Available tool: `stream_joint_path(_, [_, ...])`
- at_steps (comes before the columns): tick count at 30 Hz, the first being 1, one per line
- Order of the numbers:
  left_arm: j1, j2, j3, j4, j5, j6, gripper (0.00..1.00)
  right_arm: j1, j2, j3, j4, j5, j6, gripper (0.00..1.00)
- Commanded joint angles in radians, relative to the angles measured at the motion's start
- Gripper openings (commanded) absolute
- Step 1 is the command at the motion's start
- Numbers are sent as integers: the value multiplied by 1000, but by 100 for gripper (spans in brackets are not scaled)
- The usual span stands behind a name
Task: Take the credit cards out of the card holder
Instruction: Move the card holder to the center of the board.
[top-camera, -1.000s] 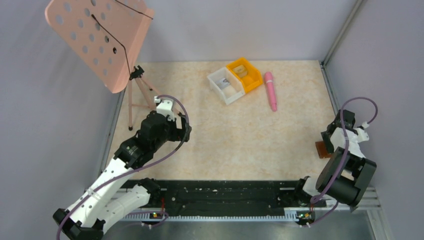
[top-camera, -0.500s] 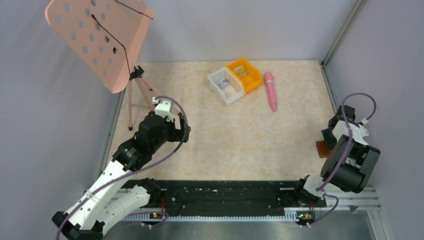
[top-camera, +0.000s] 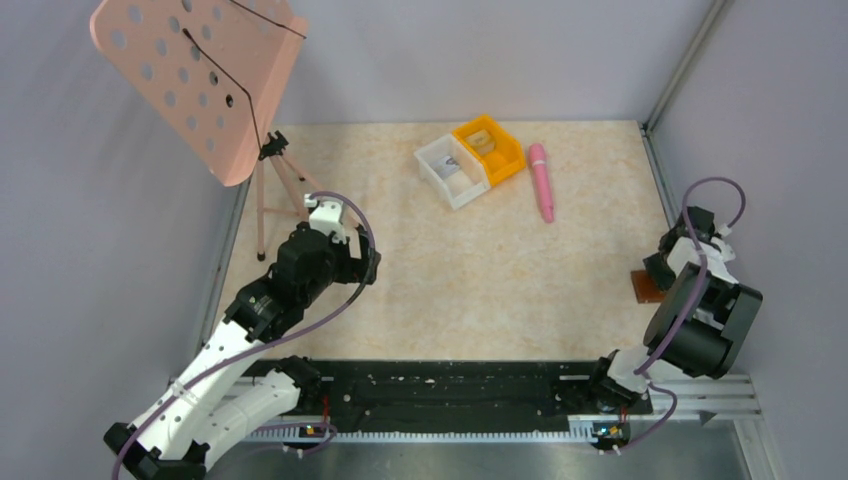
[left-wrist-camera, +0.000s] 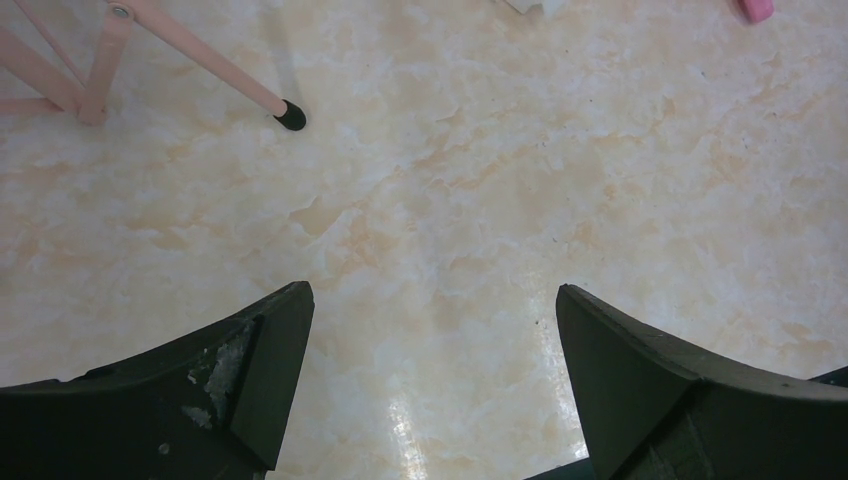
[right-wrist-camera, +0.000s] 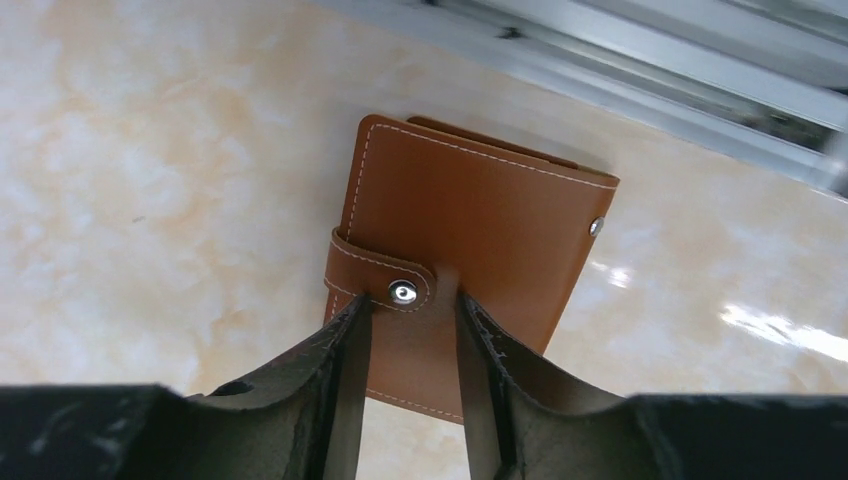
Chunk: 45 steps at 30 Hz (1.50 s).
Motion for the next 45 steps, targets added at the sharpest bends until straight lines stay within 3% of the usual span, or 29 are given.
stream_joint_path(1, [0,-8,-4,42,-27,11,97,33,64,-69,153,-345,-66,34])
stream_joint_path(9, [0,-11,-4,39,-32,11,96,203,72,-103,153,-431,-69,32])
stream_joint_path(19, [0,-29,-3,40,-33,11,96,294,-25,-173,98,-401,-68,33])
stream_joint_path(25, [0,-30,-3,42,-18,9,96,478,-49,-167,40,-363,-36,34])
stream_joint_path(29, [0,-32,-3,40,-15,8,96,683,-67,-157,1,-283,-14,35])
stream_joint_path(33, [-1,-52,-4,38,-5,16,97,869,-32,-128,-8,-281,-50,38])
stream_joint_path(41, [0,-67,-3,34,54,38,97,1076,-48,-96,20,-333,-167,45])
stream_joint_path(45, [-1,-57,4,26,144,38,98,1088,-164,-139,43,-300,-122,60])
